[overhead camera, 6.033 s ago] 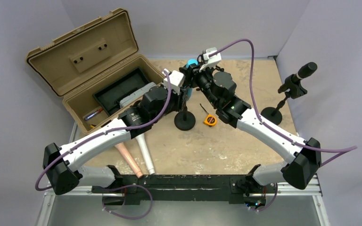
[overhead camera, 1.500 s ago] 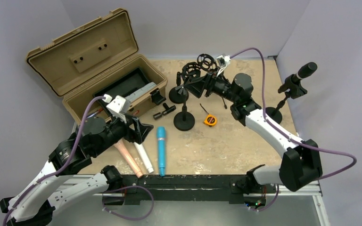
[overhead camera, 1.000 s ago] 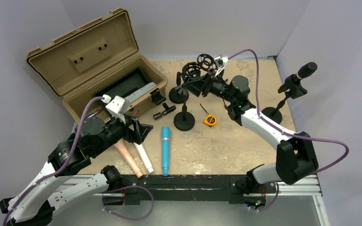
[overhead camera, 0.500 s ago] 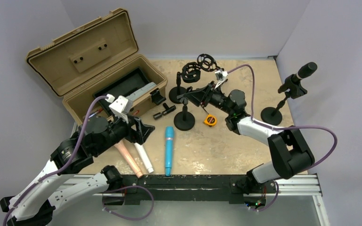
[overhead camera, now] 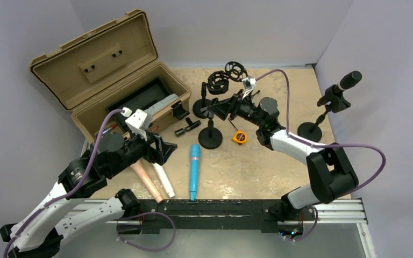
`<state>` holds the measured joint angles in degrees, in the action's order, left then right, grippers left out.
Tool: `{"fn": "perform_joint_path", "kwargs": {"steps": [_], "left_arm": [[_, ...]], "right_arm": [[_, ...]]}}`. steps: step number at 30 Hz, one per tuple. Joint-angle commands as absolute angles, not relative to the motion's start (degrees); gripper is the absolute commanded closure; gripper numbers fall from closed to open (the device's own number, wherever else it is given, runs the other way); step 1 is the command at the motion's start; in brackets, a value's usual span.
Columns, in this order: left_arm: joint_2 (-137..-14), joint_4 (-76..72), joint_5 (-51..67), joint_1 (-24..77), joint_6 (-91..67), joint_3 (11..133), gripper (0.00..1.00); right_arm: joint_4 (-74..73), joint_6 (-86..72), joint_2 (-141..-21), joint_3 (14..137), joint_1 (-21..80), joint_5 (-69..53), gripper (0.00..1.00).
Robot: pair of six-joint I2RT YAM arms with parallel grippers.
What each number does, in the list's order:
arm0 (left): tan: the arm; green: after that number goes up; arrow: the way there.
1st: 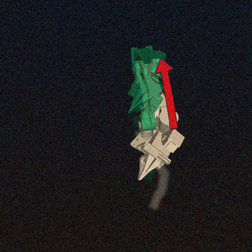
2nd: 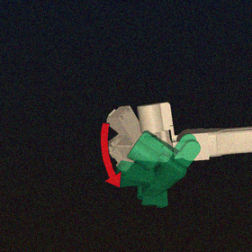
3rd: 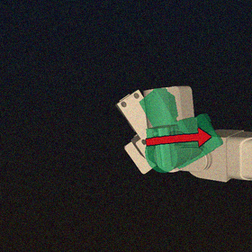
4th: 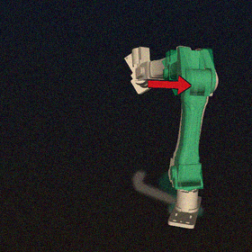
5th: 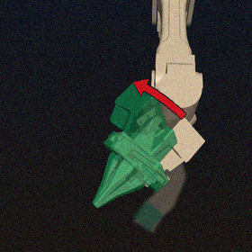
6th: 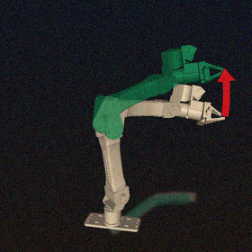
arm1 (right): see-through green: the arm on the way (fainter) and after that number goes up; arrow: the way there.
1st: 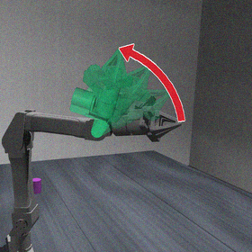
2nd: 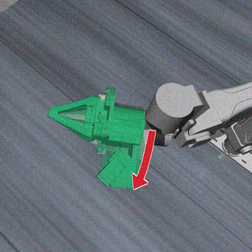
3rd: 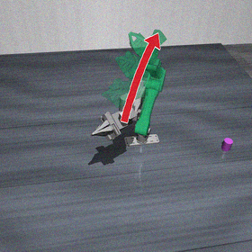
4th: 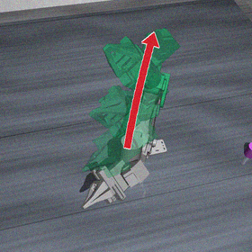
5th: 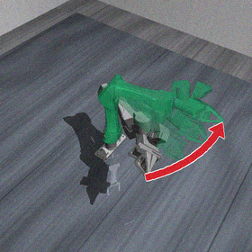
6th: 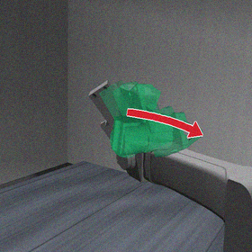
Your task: Remove the microphone from the stand
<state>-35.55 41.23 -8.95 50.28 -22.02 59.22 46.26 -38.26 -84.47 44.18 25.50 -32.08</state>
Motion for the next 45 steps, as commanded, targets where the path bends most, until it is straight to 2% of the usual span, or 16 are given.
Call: {"fn": "perform_joint_path", "kwargs": {"steps": [1,7,13,16,19,20,24,30,33,38,45], "left_arm": [[-35.08,39.65,-7.91,50.27,-22.94,59.24,0.28],[-34.88,40.25,-8.17,50.27,-22.59,59.32,0.28],[-34.93,40.20,-8.08,50.27,-22.43,59.87,0.28],[-34.77,40.33,-8.25,50.28,-22.27,59.80,0.28],[-34.34,40.55,-8.51,50.27,-22.24,59.54,0.27],[-34.12,40.55,-8.60,50.27,-22.19,59.36,0.28],[-33.59,40.60,-8.87,50.27,-22.19,58.73,0.27],[-33.00,40.91,-8.87,50.27,-21.97,58.54,0.27],[-32.46,40.69,-8.80,50.27,-21.83,58.13,0.27],[-35.24,38.41,-5.55,50.27,-16.92,61.60,0.26],[-45.74,39.77,1.80,50.30,-6.63,76.37,0.25]], "right_arm": [[41.52,-35.62,-89.92,37.80,25.07,-29.75,0.44],[40.93,-34.99,-90.11,37.98,25.13,-29.41,0.44],[26.68,-28.81,-83.64,48.97,25.09,-24.88,0.42],[18.54,-24.63,-79.30,55.66,25.07,-19.24,0.32],[11.37,-20.89,-75.20,60.74,25.13,-10.76,0.11],[9.72,-19.90,-73.82,61.61,25.08,-7.39,0.07],[7.59,-18.30,-67.89,59.76,25.01,8.56,0.02],[6.84,-24.36,-56.95,49.95,24.95,39.39,0.01],[6.98,-26.33,-51.74,45.13,24.96,49.97,0.01],[3.60,-30.56,-47.04,42.64,24.71,60.17,0.01],[-8.45,-39.53,-50.80,47.47,22.09,67.63,0.01]]}}
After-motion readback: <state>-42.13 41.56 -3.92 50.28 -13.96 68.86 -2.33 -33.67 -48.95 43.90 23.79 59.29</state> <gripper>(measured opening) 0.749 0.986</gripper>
